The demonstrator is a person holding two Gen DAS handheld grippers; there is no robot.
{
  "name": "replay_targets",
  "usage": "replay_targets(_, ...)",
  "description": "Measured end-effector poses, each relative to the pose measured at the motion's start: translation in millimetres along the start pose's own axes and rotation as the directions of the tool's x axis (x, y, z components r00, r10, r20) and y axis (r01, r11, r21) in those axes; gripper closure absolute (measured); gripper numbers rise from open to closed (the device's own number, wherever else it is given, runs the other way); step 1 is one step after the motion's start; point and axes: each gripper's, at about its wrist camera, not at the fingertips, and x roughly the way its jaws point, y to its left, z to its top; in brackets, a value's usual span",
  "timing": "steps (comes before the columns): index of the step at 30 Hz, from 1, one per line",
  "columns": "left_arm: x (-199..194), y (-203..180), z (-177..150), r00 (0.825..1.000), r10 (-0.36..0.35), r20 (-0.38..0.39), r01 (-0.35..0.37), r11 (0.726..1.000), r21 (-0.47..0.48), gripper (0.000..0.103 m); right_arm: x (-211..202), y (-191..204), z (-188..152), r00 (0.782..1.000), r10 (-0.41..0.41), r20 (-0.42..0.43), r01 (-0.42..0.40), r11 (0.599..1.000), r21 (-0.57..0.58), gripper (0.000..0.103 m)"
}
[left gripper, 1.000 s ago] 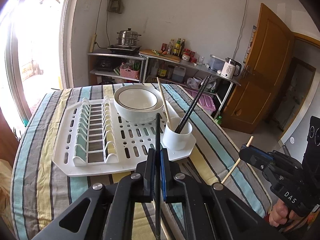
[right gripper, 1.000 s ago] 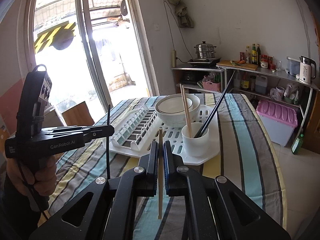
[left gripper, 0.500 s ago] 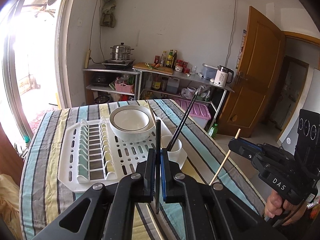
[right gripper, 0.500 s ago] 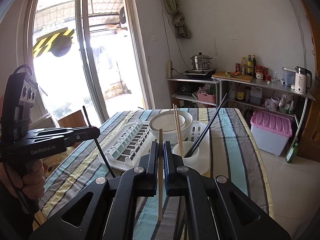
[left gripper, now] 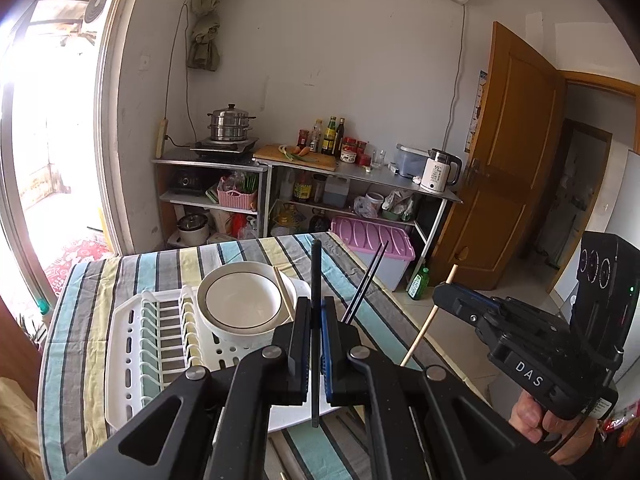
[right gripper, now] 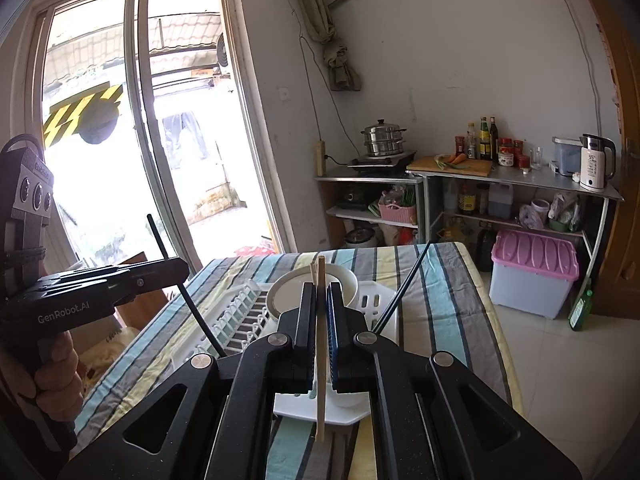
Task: Organize utensils
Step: 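Lift both held chopsticks and carry them up over the white cup, then lower both chopsticks into the white cup and open both tools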
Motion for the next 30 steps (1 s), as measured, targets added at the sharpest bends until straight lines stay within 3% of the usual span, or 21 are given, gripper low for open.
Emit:
replay_targets(13, 49.6, 5.9, 43.2, 0.999, -0.019, 0.047, 0.02, 0.999, -0.027, 0.099, 29.1, -19.5, 31.5, 0.998, -0.021, 0.058, 0.019, 0.999, 0.035, 0.098)
replay_targets(30, 114.1, 46.6, 2.3, 0.998, -0.003, -0.068, -0.004, 0.995, -0.103, 0.098, 86.6, -38.7, -3.9, 0.996, -0.062, -0.062, 0.065, 0.997, 0.051, 0.098)
